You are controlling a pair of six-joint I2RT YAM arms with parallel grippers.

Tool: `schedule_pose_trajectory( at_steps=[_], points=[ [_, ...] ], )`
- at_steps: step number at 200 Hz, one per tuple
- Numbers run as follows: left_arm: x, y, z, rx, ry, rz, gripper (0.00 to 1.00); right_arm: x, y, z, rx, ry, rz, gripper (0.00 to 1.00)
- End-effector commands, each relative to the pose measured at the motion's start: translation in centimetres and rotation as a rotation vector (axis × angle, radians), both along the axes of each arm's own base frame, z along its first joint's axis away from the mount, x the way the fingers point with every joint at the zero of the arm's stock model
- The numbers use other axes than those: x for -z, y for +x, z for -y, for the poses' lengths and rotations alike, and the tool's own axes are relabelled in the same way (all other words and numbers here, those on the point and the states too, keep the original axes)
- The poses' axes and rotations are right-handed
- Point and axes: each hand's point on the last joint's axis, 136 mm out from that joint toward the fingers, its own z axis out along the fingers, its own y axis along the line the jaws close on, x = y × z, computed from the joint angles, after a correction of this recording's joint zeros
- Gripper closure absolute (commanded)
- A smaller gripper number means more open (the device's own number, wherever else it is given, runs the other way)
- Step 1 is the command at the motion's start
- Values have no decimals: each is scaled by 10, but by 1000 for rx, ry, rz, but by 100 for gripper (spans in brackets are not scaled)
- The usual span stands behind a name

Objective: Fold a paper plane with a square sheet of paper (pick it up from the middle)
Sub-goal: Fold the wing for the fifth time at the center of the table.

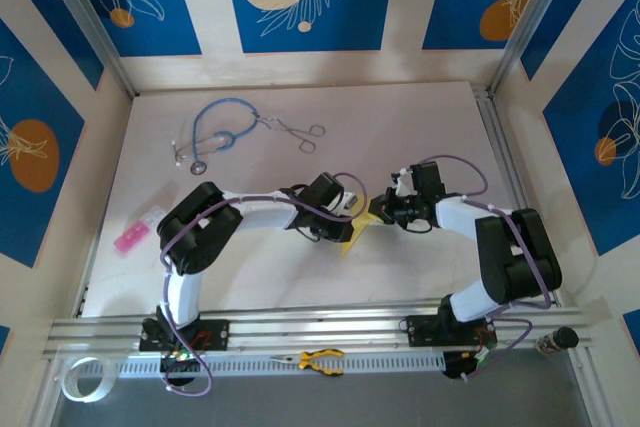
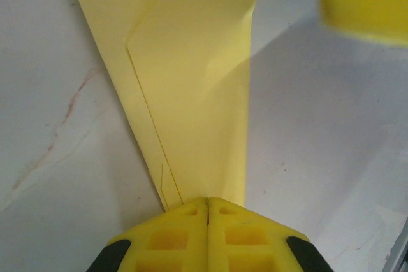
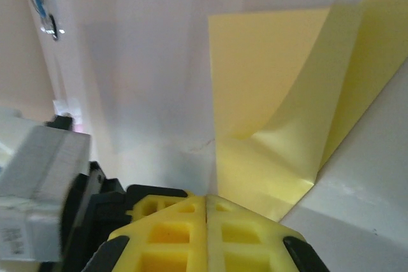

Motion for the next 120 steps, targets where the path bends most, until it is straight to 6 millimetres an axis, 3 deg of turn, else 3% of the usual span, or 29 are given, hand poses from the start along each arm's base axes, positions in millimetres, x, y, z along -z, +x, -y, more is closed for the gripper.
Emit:
schedule_pose_trajectory(
  at_steps=[1,40,120],
  points=[
    [39,-35,-32,29,168,-113,100,5,4,-8,-48,-13,5,99],
    [39,-34,-31,24,168,-114,100,18,11,-6,-47,-34,-11,99],
    [45,-36,-36,32,191,-119,100,39,34,23,53,-73,-34,99]
  ],
)
